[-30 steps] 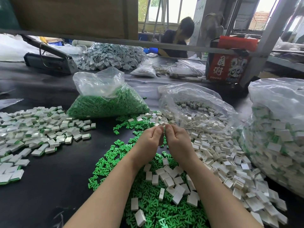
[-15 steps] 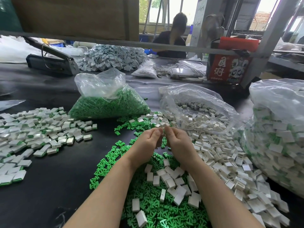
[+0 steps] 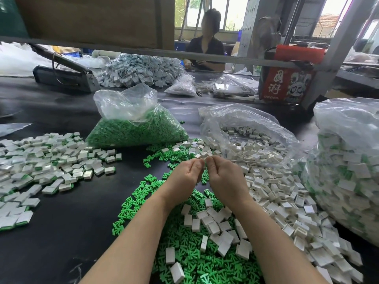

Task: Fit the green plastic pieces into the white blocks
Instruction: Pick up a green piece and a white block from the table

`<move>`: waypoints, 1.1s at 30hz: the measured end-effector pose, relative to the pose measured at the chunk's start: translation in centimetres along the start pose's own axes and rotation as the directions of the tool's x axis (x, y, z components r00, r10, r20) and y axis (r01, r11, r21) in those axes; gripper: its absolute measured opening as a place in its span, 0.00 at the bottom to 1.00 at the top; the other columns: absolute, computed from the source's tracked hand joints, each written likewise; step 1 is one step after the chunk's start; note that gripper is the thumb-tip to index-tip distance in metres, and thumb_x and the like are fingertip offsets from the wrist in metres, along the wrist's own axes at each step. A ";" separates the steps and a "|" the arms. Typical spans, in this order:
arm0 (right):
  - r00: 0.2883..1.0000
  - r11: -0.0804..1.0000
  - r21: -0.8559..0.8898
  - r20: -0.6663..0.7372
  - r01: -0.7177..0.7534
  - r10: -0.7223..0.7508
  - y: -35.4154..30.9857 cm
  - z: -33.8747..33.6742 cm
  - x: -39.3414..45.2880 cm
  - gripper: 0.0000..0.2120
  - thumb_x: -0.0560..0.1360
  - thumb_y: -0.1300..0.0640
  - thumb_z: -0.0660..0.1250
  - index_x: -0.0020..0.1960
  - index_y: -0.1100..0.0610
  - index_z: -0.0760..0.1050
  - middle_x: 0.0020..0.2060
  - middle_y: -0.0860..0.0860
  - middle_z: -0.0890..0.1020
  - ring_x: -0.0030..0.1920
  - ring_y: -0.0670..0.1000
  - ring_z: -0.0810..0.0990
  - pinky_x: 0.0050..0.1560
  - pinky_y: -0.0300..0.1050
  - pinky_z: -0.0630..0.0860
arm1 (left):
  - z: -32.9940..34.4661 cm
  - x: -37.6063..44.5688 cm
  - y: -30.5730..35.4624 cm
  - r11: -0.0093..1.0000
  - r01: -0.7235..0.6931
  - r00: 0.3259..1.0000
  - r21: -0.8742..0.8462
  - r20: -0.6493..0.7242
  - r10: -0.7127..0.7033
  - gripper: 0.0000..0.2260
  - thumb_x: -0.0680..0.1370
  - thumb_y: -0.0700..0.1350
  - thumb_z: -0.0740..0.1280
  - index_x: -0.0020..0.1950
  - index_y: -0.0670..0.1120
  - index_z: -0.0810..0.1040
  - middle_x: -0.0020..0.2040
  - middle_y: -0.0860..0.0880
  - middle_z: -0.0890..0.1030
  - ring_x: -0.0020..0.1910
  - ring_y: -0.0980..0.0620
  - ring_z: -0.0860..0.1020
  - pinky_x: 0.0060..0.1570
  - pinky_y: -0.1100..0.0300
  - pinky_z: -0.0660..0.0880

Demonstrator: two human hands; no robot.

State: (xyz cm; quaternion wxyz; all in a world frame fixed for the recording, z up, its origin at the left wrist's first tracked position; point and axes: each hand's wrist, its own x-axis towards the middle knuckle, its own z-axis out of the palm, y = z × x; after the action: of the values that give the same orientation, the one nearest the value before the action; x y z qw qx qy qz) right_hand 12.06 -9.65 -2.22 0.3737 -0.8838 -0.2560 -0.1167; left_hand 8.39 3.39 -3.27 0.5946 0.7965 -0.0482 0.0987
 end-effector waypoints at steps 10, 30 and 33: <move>0.998 0.977 0.204 0.040 -0.065 0.058 -0.1 0.2 -0.2 0.15 0.83 0.53 0.57 0.38 0.47 0.72 0.31 0.43 0.76 0.32 0.42 0.74 0.32 0.36 0.68 | 0.9 -0.3 0.5 1.000 -0.020 0.998 -0.003 -0.060 0.020 0.16 0.85 0.44 0.55 0.38 0.50 0.71 0.32 0.53 0.68 0.27 0.63 0.65 0.30 0.69 0.64; 0.993 0.884 0.454 0.076 -0.112 0.087 -0.2 0.3 -0.5 0.15 0.83 0.57 0.58 0.40 0.55 0.76 0.30 0.46 0.77 0.28 0.39 0.74 0.29 0.31 0.68 | 0.8 -0.6 0.5 0.996 0.009 1.000 -0.089 -0.009 -0.010 0.13 0.85 0.44 0.55 0.46 0.48 0.76 0.35 0.54 0.73 0.32 0.63 0.70 0.36 0.67 0.69; 0.993 0.898 0.426 0.089 -0.109 0.078 -0.2 0.5 -0.6 0.15 0.83 0.57 0.57 0.40 0.56 0.76 0.30 0.45 0.78 0.29 0.40 0.74 0.31 0.33 0.69 | 0.8 -0.5 0.5 0.995 0.022 1.000 -0.094 -0.006 -0.022 0.13 0.85 0.44 0.55 0.48 0.47 0.77 0.37 0.53 0.76 0.36 0.60 0.73 0.39 0.65 0.71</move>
State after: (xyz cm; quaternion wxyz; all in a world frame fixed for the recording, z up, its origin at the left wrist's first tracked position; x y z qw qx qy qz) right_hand 11.46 -9.45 -2.68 0.5554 -0.7944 -0.2457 -0.0084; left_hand 7.84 2.43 -3.13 0.6326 0.7678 -0.0421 0.0924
